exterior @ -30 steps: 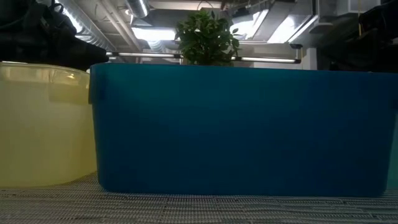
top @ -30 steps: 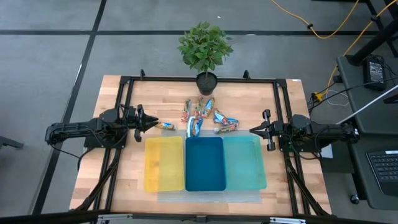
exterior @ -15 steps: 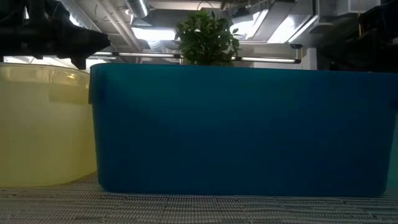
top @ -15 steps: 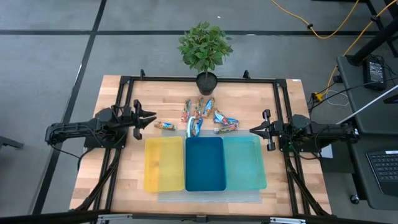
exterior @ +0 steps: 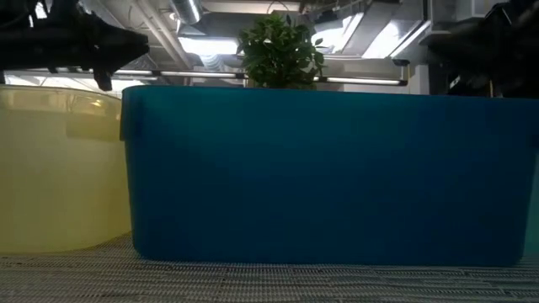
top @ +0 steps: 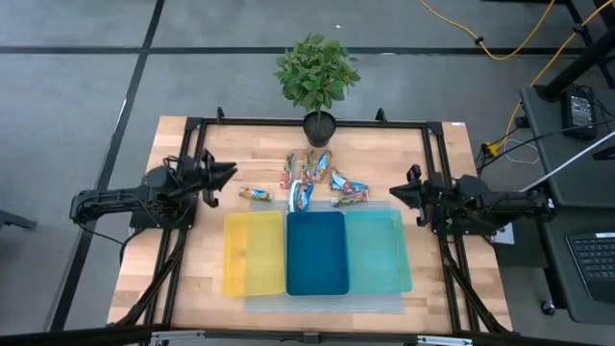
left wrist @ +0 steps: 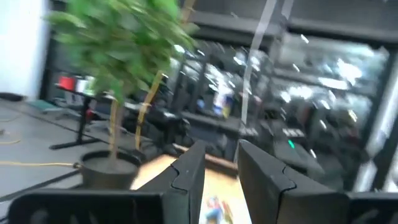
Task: Pick and place Granola Bars by type
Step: Put the yellow granola bar into the yellow bin
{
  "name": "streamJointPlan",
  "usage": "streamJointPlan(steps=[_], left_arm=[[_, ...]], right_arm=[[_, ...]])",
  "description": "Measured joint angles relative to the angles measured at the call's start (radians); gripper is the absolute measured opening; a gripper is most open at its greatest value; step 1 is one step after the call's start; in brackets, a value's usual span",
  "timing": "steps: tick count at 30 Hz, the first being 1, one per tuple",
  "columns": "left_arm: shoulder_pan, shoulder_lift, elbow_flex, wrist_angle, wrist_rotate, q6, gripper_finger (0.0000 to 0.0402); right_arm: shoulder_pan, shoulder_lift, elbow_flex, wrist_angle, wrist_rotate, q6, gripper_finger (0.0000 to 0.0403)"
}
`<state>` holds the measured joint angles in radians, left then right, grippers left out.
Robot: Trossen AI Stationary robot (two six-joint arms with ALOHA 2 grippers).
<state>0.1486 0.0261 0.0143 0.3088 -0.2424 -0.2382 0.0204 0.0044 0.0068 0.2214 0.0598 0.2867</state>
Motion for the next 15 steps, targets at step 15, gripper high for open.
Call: streamJointPlan(steps=[15], left_arm=[[0.005,0.015,0.042,0.144,-0.167,-0.26,0.0088]], right_arm=[[-0.012,0.066,0.211,-0.224,0.009,-0.016,0.0028]])
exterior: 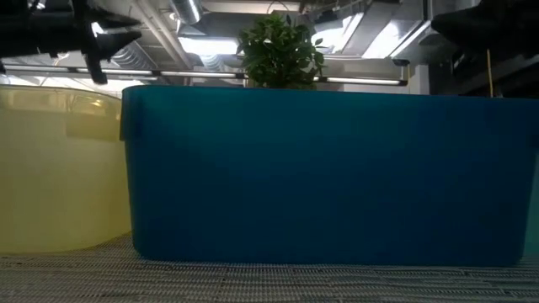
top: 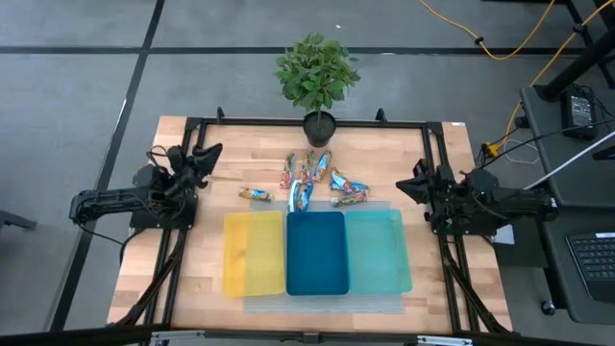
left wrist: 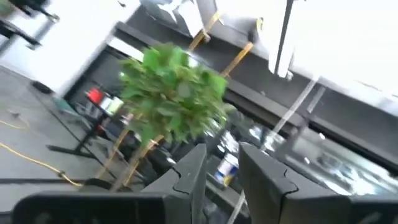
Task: Pick and place Granola Bars by type
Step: Put the yellow granola bar into the yellow bin
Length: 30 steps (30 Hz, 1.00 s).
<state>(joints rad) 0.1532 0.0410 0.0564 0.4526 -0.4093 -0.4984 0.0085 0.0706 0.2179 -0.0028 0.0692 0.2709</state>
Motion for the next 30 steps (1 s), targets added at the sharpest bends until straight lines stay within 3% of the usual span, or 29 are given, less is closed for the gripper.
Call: streamJointPlan(steps=[4,7,12,17,22,30], left_arm=[[0.0,0.131,0.203,-0.245,0.094,-0.036,0.0088],[0.0,0.294,0.427,-0.501,0.171,0.04,0.0088],[0.0,0.544,0.774,-0.858,0.257,0.202,0.009],[0.0,0.74,1.028,-1.136,0.263,0.272,0.0115],[0.023,0.895,1.157,-1.377,0.255,0.302,0.0166],[0.079,1.084,1.137,-1.584,0.262,0.375,0.0254]], right_arm=[[-0.023,0.119,0.21,-0.231,0.0,-0.056,0.0031],[-0.045,0.221,0.352,-0.352,0.009,-0.093,0.0049],[-0.077,0.37,0.537,-0.495,0.017,-0.1,0.0109],[-0.088,0.477,0.644,-0.558,0.017,-0.1,0.0171],[-0.088,0.522,0.669,-0.565,0.017,-0.097,0.0209],[-0.088,0.539,0.669,-0.565,0.017,-0.069,0.022]])
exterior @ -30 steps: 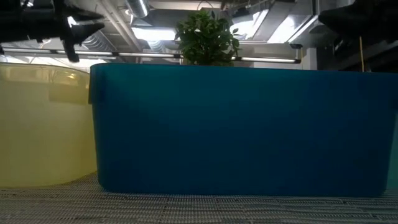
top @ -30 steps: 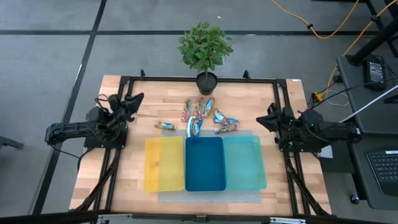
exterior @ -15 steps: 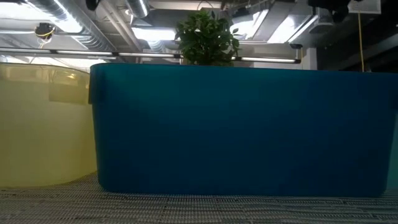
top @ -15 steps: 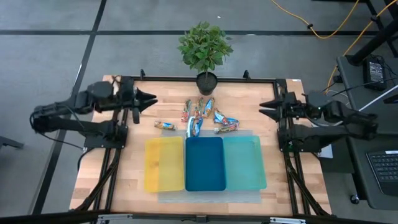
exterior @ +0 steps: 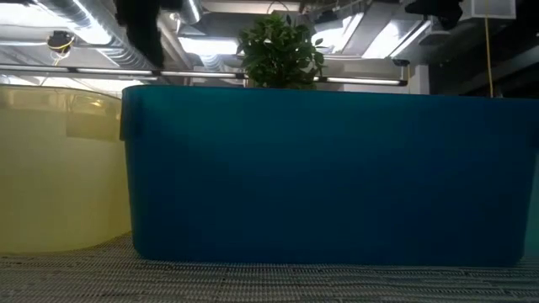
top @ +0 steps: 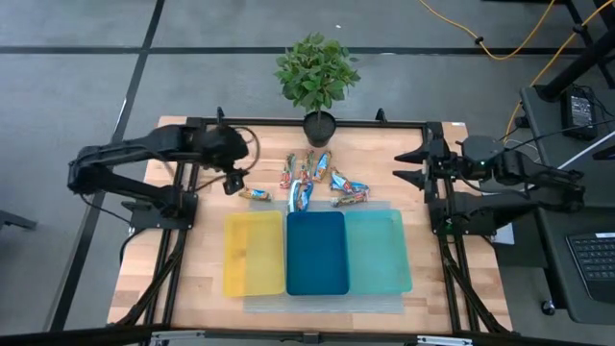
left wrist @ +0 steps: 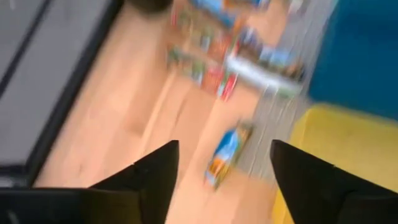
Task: Pick and place Granola Bars by type
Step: Put the yellow granola bar into the yellow bin
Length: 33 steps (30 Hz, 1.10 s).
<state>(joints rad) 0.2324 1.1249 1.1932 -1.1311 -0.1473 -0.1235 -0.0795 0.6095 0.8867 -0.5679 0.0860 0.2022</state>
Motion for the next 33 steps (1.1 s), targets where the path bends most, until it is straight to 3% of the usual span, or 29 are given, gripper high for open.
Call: streamJointPlan(steps=[4,14,24,33], left_arm=[[0.032,0.088,-0.016,-0.014,0.105,0.06,0.0277],[0.039,0.241,-0.149,0.117,0.196,0.174,0.0283],[0.043,0.282,-0.328,0.314,0.166,0.187,0.0282],[0.086,0.282,-0.466,0.462,0.073,0.17,0.0281]], right_arm=[[0.0,0.0,0.0,0.0,0.0,0.003,0.022],[0.0,0.0,0.0,-0.003,0.0,0.001,0.022],[0.0,-0.001,0.0,-0.06,0.0,-0.005,0.022],[0.0,-0.001,0.0,-0.06,0.0,-0.035,0.022]])
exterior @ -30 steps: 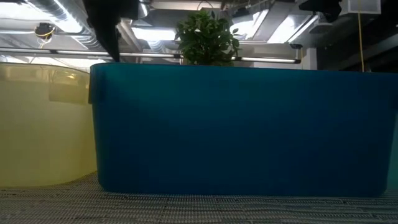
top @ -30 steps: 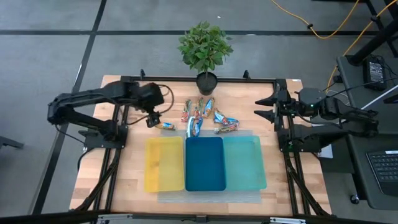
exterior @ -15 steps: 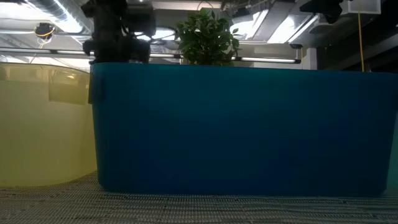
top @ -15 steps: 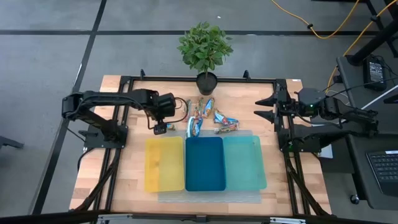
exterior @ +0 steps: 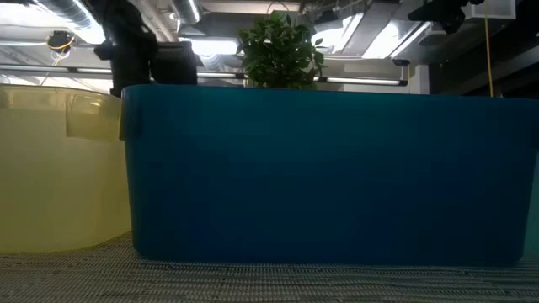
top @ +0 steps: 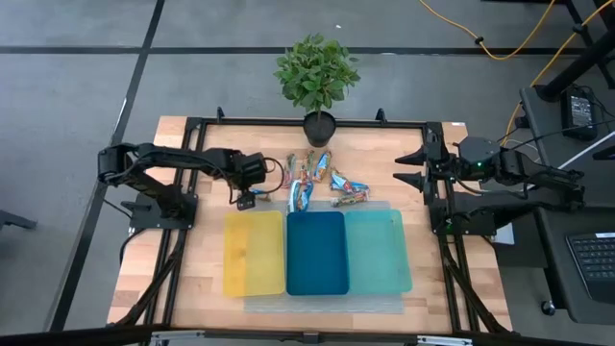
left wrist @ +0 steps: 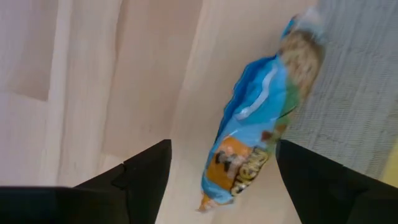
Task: Pick and place Granola Bars by type
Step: Put the yellow granola bar into the yellow bin
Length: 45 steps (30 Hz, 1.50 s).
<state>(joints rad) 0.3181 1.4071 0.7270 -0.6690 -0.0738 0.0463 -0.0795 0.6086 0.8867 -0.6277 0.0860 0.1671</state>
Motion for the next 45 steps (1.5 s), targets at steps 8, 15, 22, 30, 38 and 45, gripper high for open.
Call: streamJointPlan(steps=[8,15,22,30,38,45], left_arm=[[0.006,0.0,-0.063,0.036,0.022,0.001,0.0281],[0.006,0.0,-0.101,0.07,0.015,-0.014,0.0281],[0.004,0.0,-0.101,0.07,-0.009,-0.013,0.024],[0.004,-0.001,-0.101,0.069,-0.015,-0.018,0.0117],[0.004,-0.001,-0.021,0.057,-0.005,-0.08,0.0038],[0.004,-0.001,0.222,-0.013,-0.007,-0.039,0.0052]], right_arm=[[0.0,0.0,0.0,0.0,0.0,-0.012,0.022],[0.0,0.0,0.0,0.0,0.0,-0.013,0.022],[0.0,0.0,0.0,0.001,0.0,-0.014,0.022],[0.0,0.0,0.0,0.001,0.0,-0.014,0.022],[0.0,0.0,0.0,0.001,0.001,-0.016,0.022],[0.0,0.0,0.0,0.001,0.002,-0.019,0.022]])
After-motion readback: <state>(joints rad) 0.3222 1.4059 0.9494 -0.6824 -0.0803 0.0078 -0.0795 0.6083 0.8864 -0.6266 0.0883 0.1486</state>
